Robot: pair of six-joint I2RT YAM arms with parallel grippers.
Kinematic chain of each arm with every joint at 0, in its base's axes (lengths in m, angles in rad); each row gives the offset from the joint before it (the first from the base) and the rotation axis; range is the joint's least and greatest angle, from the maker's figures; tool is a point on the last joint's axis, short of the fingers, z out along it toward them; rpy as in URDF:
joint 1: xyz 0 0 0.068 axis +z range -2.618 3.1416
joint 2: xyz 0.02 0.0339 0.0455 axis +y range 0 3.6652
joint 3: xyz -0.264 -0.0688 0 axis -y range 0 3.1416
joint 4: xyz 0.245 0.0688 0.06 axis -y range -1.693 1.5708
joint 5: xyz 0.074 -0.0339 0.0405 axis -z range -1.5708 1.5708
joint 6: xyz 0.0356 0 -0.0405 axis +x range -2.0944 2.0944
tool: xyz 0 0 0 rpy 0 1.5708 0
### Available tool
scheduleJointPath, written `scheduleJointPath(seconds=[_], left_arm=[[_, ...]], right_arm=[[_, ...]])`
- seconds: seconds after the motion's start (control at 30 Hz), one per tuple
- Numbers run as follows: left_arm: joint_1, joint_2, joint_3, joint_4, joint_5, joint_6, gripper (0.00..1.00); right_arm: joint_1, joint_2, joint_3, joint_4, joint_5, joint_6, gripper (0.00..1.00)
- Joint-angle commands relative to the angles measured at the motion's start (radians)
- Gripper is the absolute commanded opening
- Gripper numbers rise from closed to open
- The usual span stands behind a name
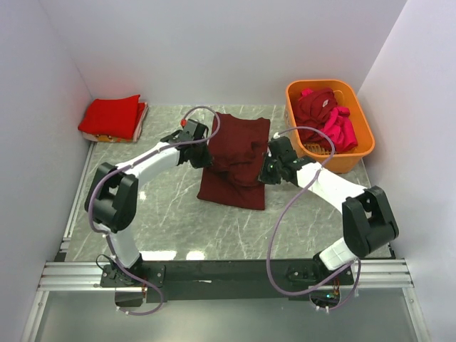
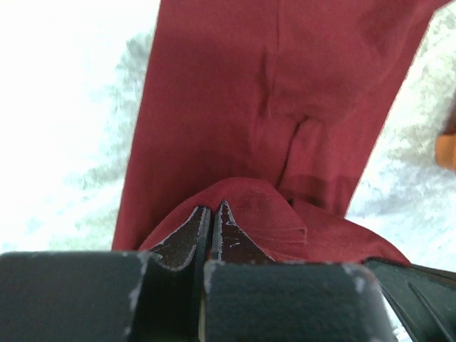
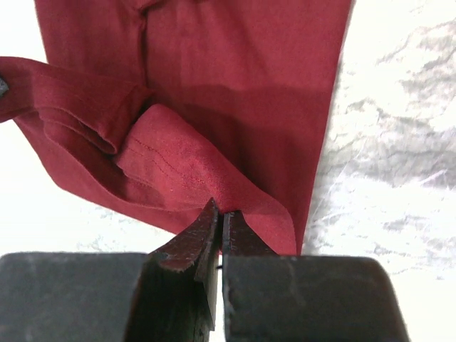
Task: Fold and stack the t-shirts
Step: Fold the tshirt
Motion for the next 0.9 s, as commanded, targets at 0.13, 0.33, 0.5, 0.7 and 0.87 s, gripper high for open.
scheduleJointPath(seconds=[0.13,0.33,0.5,0.7,0.87], left_arm=[[0.028,0.061,0.086,0.031,0.038,0.054,0.01],[0.033,0.128,0.146,0.019,0.078,0.071,0.02],[0.047,0.167,0.178,-0.006,0.063,0.07,0.24],[0.06,0.09,0.146,0.0,0.018,0.07,0.99],[0.063,0.011,0.058,0.012,0.001,0.068,0.99]], right_arm=[[-0.043,0.078,0.085,0.047,-0.042,-0.023,0.0],[-0.063,0.129,0.122,0.041,-0.049,-0.031,0.02],[-0.08,0.195,0.177,0.034,-0.027,-0.041,0.37],[-0.097,0.189,0.222,0.02,-0.061,-0.071,0.55],[-0.097,0.117,0.141,0.029,-0.067,-0.092,0.66]])
